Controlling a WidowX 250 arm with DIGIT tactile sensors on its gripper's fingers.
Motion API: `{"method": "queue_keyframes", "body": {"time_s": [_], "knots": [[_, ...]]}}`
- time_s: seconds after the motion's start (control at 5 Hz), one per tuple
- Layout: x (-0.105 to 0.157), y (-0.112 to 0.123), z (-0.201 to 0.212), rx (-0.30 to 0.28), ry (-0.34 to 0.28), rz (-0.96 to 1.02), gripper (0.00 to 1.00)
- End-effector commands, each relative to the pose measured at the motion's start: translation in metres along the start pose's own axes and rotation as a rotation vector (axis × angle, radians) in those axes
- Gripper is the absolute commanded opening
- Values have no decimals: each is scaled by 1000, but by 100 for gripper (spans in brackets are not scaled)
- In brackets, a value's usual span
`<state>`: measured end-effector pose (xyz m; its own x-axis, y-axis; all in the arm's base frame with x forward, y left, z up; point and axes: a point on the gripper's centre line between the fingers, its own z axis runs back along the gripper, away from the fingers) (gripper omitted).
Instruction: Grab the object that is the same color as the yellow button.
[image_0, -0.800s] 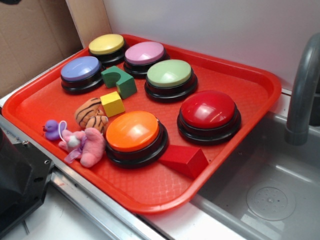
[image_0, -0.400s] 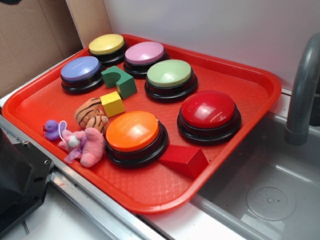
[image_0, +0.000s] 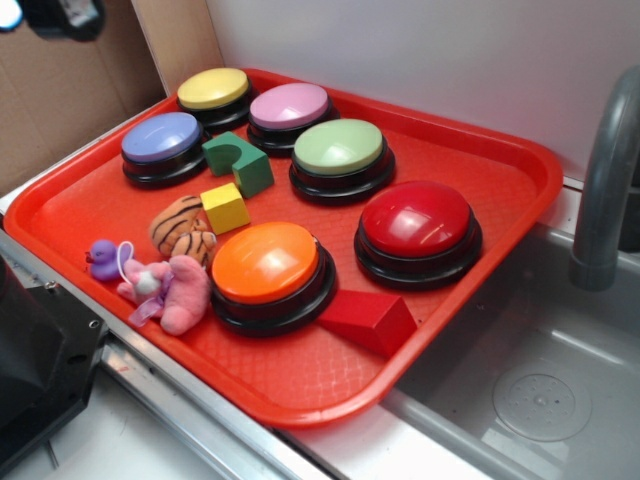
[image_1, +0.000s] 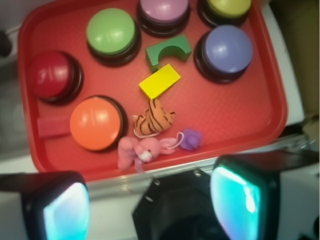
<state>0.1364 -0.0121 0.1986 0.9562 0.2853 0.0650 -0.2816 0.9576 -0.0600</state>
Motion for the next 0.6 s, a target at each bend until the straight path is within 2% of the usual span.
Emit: {"method": "queue_keyframes", "body": {"time_s": [0.0,0.2,0.4], "knots": [[35,2,-48,28,-17,295,100],[48,2,-77,67,-20,412,100],[56,3,-101,67,-49,502,100]]}}
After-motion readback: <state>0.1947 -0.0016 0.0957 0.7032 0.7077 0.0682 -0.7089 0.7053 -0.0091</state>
